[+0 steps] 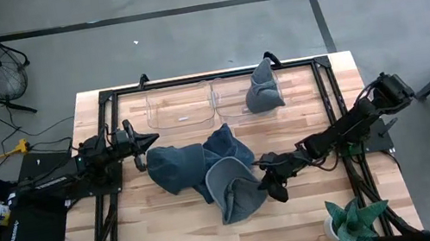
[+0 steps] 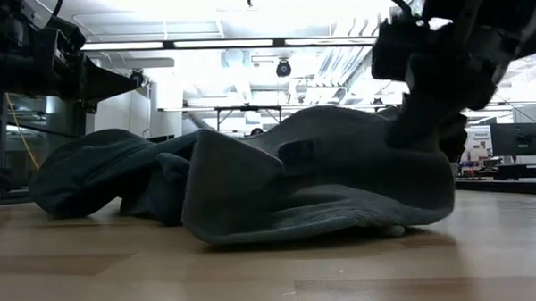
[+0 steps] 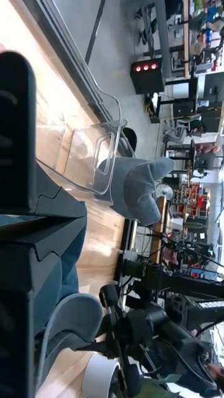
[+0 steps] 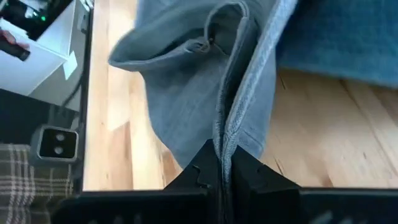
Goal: Pick & Place hat
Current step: Put the gray cap into the right transparent bin
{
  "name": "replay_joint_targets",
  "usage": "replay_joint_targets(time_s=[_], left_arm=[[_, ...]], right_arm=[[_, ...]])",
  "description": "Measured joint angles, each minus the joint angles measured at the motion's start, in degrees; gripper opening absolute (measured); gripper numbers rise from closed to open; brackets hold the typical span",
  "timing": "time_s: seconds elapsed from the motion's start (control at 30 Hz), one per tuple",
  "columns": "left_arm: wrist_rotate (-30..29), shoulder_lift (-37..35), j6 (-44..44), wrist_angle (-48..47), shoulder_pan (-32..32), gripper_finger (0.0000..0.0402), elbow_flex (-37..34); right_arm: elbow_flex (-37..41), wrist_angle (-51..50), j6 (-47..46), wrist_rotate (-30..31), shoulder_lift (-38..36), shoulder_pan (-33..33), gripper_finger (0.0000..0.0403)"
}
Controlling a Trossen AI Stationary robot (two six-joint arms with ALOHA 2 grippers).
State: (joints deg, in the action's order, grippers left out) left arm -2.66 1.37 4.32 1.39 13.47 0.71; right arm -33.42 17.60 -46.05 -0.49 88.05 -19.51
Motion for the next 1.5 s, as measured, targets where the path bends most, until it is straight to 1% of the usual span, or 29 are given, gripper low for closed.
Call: replay_joint_targets(time_s=[0.1,0.2,0.37,0.5,0.6,0.67,0.83,1.0,1.07,1.13,1.23,1.37,1.43,1.5], left_arm=[[0.6,0.0,0.0,0.0,0.0,0.0001,0.0],[0.7,0.0,1.3,0.1,0.0,0.0001,0.0],[1.1,0.0,7.2,0.2,0.0,0.0001,0.0],[-0.3,0.0,8.7,0.2,0.0,0.0001,0.0],[0.5,0.0,14.4,0.2,0.0,0.0001,0.0],[1.4,0.0,18.2,0.2,0.0,0.0001,0.0],[1.9,0.0,21.7,0.2,0.0,0.0001,0.0],[2.3,0.0,28.1,0.3,0.0,0.0007,0.0],[2.7,0.0,30.5,0.3,0.0,0.0025,0.2],[3.5,0.0,33.2,0.3,0.0,0.0053,0.7],[5.2,0.0,36.1,1.3,0.0,0.0111,1.3],[8.2,0.0,39.0,7.0,0.0,0.0189,1.6],[9.5,0.0,39.0,8.2,0.0,0.0216,1.6],[9.5,0.8,39.1,8.8,0.0,0.0231,1.6]], right_arm=[[-2.3,-3.0,1.6,0.3,0.0,0.0,0.0004],[-5.6,-8.5,3.5,0.4,0.0,0.0,0.0004],[-12.2,-21.1,7.5,0.4,0.0,0.0,0.0003],[-17.6,-31.1,11.0,0.5,0.0,0.0,0.0002],[-21.2,-36.9,12.6,0.8,0.0,0.0,0.0002],[-23.6,-41.0,13.4,1.4,0.0,0.0,0.0001],[-29.8,-51.4,15.4,4.9,0.0,0.0,0.0001],[-35.2,-59.9,16.7,8.3,0.0,0.0,0.0001],[-37.0,-62.5,17.3,9.5,0.0,0.0,0.0001],[-38.7,-64.8,17.9,10.7,0.0,0.0,0.0001],[-40.6,-67.0,18.6,12.4,0.0,0.0,0.0001],[-42.4,-67.1,20.6,12.9,-0.1,0.9,0.0001],[-43.0,-67.0,21.1,13.0,-0.1,1.8,0.0001],[-43.5,-67.1,21.6,13.0,-0.1,2.6,0.0001]])
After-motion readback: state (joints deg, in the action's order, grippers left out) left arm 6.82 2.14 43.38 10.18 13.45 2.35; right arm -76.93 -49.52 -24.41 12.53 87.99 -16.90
